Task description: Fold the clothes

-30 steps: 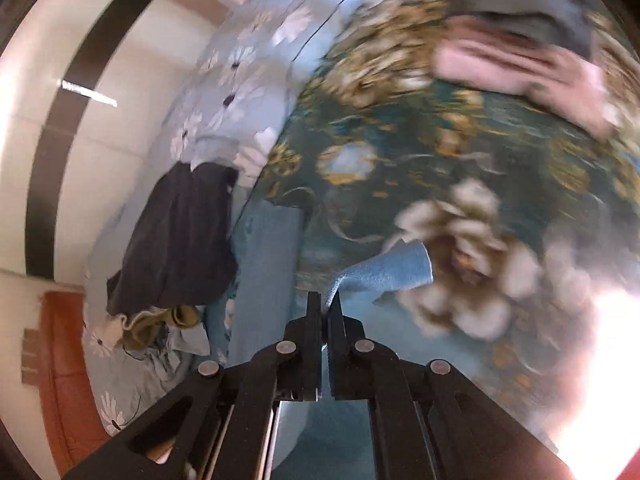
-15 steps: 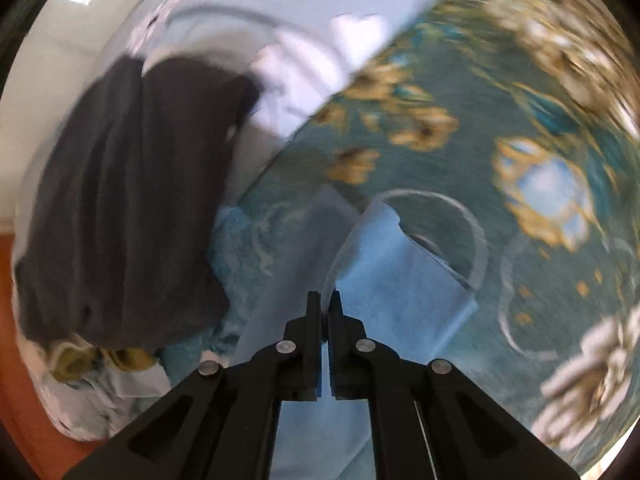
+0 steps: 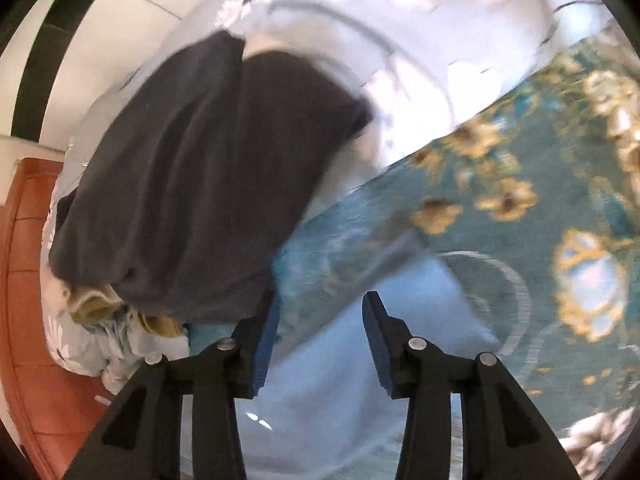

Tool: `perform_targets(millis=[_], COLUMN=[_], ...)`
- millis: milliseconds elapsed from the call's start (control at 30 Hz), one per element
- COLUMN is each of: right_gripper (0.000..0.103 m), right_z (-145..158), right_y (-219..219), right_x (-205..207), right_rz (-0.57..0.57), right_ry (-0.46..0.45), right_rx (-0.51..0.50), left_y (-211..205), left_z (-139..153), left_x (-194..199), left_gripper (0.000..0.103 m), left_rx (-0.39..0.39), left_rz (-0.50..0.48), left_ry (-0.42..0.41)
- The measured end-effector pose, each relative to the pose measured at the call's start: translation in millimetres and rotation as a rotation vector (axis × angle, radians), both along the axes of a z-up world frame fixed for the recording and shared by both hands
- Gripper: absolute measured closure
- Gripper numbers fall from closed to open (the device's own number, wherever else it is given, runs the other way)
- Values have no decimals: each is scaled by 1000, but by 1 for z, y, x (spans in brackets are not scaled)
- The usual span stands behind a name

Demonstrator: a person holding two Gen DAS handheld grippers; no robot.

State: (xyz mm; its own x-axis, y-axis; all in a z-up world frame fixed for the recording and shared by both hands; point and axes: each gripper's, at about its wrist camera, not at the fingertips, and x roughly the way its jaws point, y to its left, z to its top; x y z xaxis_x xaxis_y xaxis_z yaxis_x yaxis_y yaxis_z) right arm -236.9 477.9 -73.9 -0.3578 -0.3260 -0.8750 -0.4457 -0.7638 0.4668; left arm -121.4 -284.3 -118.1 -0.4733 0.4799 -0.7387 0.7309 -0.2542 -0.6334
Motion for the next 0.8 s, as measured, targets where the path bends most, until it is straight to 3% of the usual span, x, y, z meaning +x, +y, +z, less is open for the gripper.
perform_targets(millis=[67, 133, 233, 433, 500, 567, 633, 733, 767, 800], right_gripper=[55, 55, 55, 53, 54, 61, 86, 92, 92, 93], right_z=[2, -6, -33, -63, -64, -65, -67, -65, -62, -60], right_y=[14, 27, 38, 24, 19, 16, 13, 6, 4, 1], right_x=[23, 44, 70, 75, 70, 65, 60, 53, 52, 51], right_rz=[-20, -57, -124, -193, -191, -192, -196, -177, -169, -160], right_ry=[8, -6, -51, 12, 31, 47, 44, 32, 31, 31], right_rx=[36, 28, -60, -182, -195, -207, -211, -185, -175, -164], left_y=[5, 6, 0, 5, 8, 12, 16, 17, 16, 16], left_z=[20, 30, 22, -30, -40, -47, -50, -49, -48, -47], left_x=[6, 20, 55, 84, 80, 73, 65, 58, 57, 56], left_gripper=[41, 39, 38, 38, 38, 38, 38, 43, 56, 63], left_rx=[-122, -261, -319, -188, -141, -135, -140, -162, -172, -182], left_rz=[-86, -124, -69, 17, 29, 20, 9, -1, -2, -4], left_ry=[1, -58, -130, -130, -89, -78, -67, -59, -58, -57])
